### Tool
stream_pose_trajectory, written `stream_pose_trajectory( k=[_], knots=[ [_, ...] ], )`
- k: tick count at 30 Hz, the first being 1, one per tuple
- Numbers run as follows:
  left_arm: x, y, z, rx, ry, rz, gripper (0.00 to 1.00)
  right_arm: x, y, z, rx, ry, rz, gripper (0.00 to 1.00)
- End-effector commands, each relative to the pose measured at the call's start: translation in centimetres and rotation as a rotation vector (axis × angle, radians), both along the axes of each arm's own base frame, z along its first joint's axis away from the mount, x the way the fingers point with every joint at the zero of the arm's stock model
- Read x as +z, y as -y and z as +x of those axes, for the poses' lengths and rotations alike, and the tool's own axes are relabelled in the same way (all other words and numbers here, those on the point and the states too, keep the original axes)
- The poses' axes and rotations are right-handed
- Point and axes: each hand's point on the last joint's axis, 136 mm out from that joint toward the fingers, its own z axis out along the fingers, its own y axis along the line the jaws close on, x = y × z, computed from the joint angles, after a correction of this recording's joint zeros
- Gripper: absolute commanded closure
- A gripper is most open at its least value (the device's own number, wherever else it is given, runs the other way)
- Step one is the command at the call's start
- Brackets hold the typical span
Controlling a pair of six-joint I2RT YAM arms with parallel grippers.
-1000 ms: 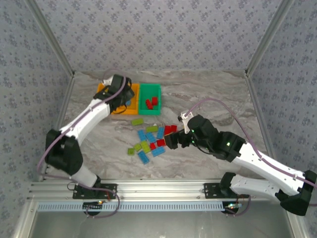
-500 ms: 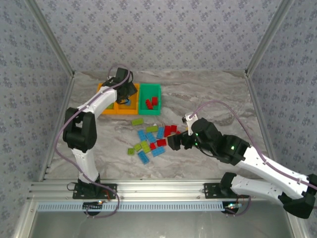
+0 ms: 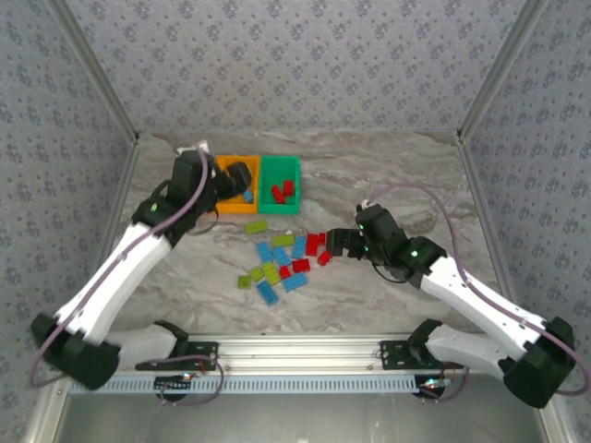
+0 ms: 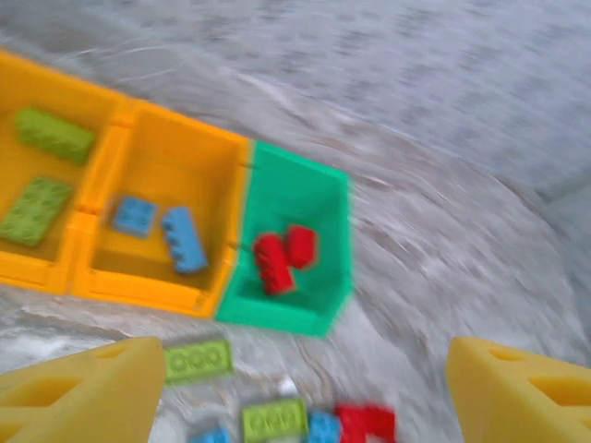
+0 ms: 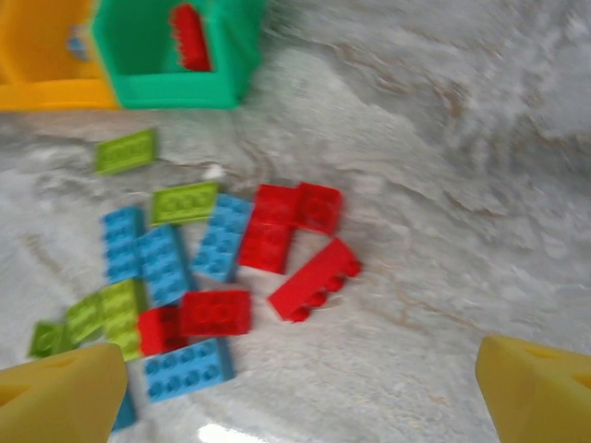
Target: Sort the legos into containers by color
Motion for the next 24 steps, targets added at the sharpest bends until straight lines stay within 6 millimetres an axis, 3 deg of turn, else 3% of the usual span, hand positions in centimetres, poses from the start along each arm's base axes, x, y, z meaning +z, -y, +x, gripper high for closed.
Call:
stream_pose_trajectory(
  k=[1,5,10,15,20,24],
  knots=[
    [0.3,1.7,-6.0,-0.319,0.115,0.152,0.2,-3.3,-1.0,0.1,-0.034,-0.144,0.053,0.02],
    [-1.0,1.4,-12.0,-0.562,0.151,0.257,0.25,-6.8,-3.0,1.5,-0.045,-0.242,0.029,0.06],
    [-4.4,0.6,-15.9,-0.755,0.139,0.372,0.22,-10.7,-3.9,3.1,-0.101,-0.303,-0.015,0.19],
    [-5.6,1.9,-17.2,-0.868,0.228,0.341,0.12,-13.3,-5.1,3.0,-0.094,-0.357,-0.001,0.35],
    [-6.1,3.0,-17.9,-0.947,0.257,0.322,0.02,-15.0,-4.0,2.2,-0.135,-0.385,-0.044,0.45],
    [-7.0,3.2,-18.0,-0.966,0.242,0.326,0.01,-15.6,-3.4,2.0,-0.146,-0.39,-0.061,0.54]
  ],
)
